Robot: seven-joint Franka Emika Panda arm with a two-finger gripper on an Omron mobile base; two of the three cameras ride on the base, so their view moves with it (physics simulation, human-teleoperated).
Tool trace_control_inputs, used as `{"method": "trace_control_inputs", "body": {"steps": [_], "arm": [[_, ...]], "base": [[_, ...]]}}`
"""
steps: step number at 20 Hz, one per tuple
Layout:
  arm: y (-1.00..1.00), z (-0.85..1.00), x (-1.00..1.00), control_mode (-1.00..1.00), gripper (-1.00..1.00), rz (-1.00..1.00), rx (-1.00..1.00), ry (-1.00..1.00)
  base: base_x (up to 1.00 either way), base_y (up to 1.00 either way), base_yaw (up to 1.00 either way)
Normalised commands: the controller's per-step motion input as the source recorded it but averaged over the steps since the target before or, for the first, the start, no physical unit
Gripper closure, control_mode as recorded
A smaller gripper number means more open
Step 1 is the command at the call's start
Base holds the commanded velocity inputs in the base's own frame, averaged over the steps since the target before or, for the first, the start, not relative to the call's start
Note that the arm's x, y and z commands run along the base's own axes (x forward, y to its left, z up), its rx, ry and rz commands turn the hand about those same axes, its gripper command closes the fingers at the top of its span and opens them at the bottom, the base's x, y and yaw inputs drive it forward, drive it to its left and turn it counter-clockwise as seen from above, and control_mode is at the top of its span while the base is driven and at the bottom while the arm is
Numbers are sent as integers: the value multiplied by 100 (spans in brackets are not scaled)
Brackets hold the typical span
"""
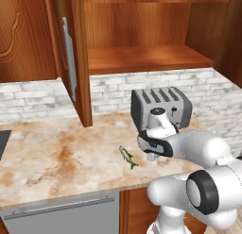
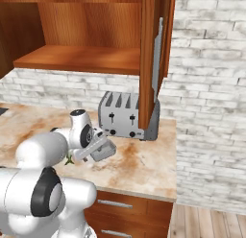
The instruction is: Retrieve the tupperware from the cabinet, then place the raw meat into the tupperware to avoid contamination.
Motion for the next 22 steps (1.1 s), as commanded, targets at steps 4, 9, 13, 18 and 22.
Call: {"method": "trace_control_inputs", "body": {"steps": [4, 9, 13, 18, 22], "arm": [[0, 15, -10, -100, -100, 0, 0, 3], [7, 17, -6, -100, -100, -1, 4, 3], [22, 14, 0, -100, -100, -8, 16, 0], [30, 15, 0, -100, -100, -12, 20, 0], [36, 0, 0, -100, -100, -12, 12, 0]], "base": [[0, 0, 0], [0, 0, 0], [0, 0, 0], [0, 0, 0], [0, 0, 0]]}}
